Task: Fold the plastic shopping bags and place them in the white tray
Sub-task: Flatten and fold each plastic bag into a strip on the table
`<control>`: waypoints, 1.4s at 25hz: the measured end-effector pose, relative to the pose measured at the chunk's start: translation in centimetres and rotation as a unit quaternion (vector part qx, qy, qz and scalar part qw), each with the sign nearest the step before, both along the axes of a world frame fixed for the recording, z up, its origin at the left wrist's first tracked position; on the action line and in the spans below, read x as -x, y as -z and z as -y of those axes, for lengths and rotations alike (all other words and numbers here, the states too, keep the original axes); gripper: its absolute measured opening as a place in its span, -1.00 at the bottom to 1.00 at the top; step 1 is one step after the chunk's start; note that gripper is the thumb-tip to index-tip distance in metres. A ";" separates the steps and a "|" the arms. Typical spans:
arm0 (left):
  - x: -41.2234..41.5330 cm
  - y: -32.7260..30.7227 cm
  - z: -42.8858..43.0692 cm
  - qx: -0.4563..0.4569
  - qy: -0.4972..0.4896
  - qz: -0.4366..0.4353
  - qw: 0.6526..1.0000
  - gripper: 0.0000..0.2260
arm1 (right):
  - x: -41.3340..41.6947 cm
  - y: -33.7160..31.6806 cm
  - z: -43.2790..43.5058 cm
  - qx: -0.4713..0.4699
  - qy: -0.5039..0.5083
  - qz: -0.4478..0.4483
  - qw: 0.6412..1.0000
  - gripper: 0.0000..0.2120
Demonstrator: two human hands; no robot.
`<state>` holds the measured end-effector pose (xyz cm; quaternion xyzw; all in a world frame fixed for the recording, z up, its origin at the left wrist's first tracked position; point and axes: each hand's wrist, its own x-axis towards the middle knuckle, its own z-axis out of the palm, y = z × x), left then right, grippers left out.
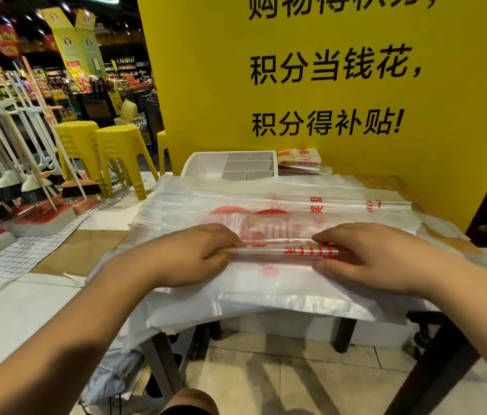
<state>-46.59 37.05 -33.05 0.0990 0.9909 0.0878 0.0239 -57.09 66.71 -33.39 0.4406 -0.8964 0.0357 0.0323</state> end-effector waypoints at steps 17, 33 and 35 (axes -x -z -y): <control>6.9 -3.4 3.2 -0.015 -0.068 0.070 0.995 -0.76 | 6.5 -3.3 3.1 -0.016 0.109 0.059 0.992 -0.61; 5.2 3.4 -1.2 -0.003 -0.156 -0.030 0.987 -0.53 | 3.9 3.1 6.9 0.092 0.038 0.014 0.995 -0.57; 5.1 3.7 -0.7 0.006 -0.161 0.001 0.987 -0.50 | 4.2 3.5 6.8 0.052 0.059 0.063 0.995 -0.50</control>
